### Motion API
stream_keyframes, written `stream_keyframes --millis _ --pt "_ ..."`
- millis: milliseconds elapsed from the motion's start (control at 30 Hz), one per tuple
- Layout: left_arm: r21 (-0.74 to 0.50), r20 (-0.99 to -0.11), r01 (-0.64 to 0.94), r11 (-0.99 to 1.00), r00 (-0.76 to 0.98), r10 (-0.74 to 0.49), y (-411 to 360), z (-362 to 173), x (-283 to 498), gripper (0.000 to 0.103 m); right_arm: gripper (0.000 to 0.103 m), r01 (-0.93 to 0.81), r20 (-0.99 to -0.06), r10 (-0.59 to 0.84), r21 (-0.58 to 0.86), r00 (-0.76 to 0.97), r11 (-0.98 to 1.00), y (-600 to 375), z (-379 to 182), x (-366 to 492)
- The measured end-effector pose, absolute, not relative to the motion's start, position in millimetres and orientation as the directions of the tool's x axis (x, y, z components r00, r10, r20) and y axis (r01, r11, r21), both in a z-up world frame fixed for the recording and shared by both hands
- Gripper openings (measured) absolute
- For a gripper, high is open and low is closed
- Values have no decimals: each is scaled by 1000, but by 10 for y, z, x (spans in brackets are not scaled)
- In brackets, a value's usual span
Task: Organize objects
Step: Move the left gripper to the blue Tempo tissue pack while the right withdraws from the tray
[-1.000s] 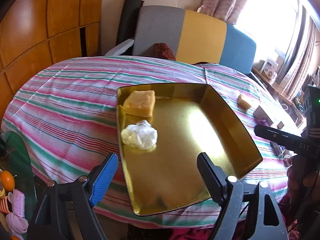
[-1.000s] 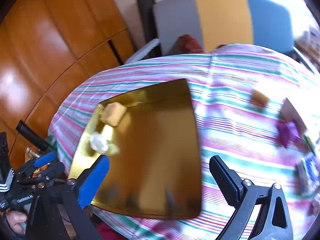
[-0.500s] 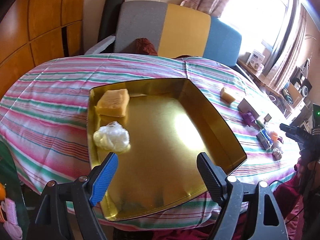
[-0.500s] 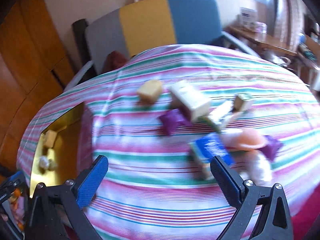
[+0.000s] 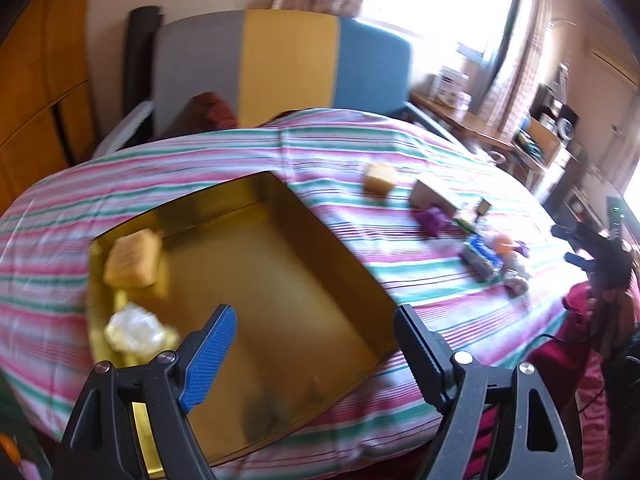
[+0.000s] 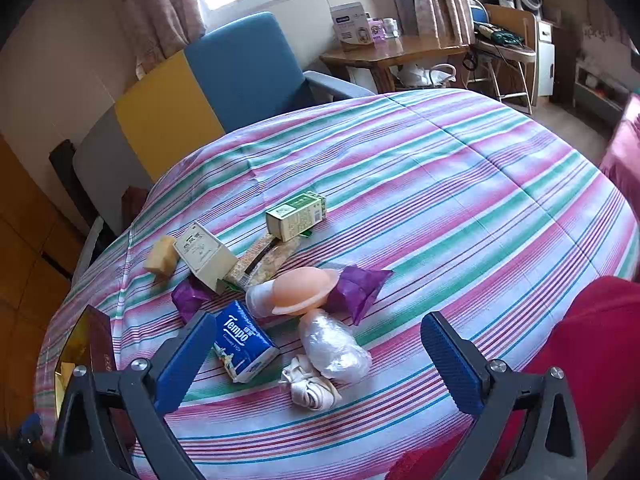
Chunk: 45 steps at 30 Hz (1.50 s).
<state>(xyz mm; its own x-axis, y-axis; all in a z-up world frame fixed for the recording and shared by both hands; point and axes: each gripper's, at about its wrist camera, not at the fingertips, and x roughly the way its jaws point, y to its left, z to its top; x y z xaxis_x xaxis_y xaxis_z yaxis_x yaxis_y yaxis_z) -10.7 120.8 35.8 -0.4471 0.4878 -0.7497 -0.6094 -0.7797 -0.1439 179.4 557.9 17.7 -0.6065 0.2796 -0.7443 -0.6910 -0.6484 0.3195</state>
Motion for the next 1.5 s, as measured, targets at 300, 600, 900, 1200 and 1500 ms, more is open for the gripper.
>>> stream_keyframes --millis 300,600,900,1200,1500 --pt "-117 -766 -763 -636 -338 547 2091 359 137 82 103 -627 -646 172 587 -744 -512 5811 31 2031" --pt "-103 -818 -841 -531 -232 526 2998 94 283 82 103 -593 -619 151 609 -771 -527 5800 31 2030" --pt "-217 -865 -805 -553 -105 492 3706 -259 178 82 103 -572 -591 155 627 -791 -528 5802 40 2070" --pt "-324 -878 -733 -598 -1 478 3925 -532 1 82 103 -549 -571 140 651 -809 -523 5831 27 2080" --pt "-354 -881 -672 -651 6 473 4252 -594 -200 82 103 -530 -554 124 673 -824 -516 5844 15 2095"
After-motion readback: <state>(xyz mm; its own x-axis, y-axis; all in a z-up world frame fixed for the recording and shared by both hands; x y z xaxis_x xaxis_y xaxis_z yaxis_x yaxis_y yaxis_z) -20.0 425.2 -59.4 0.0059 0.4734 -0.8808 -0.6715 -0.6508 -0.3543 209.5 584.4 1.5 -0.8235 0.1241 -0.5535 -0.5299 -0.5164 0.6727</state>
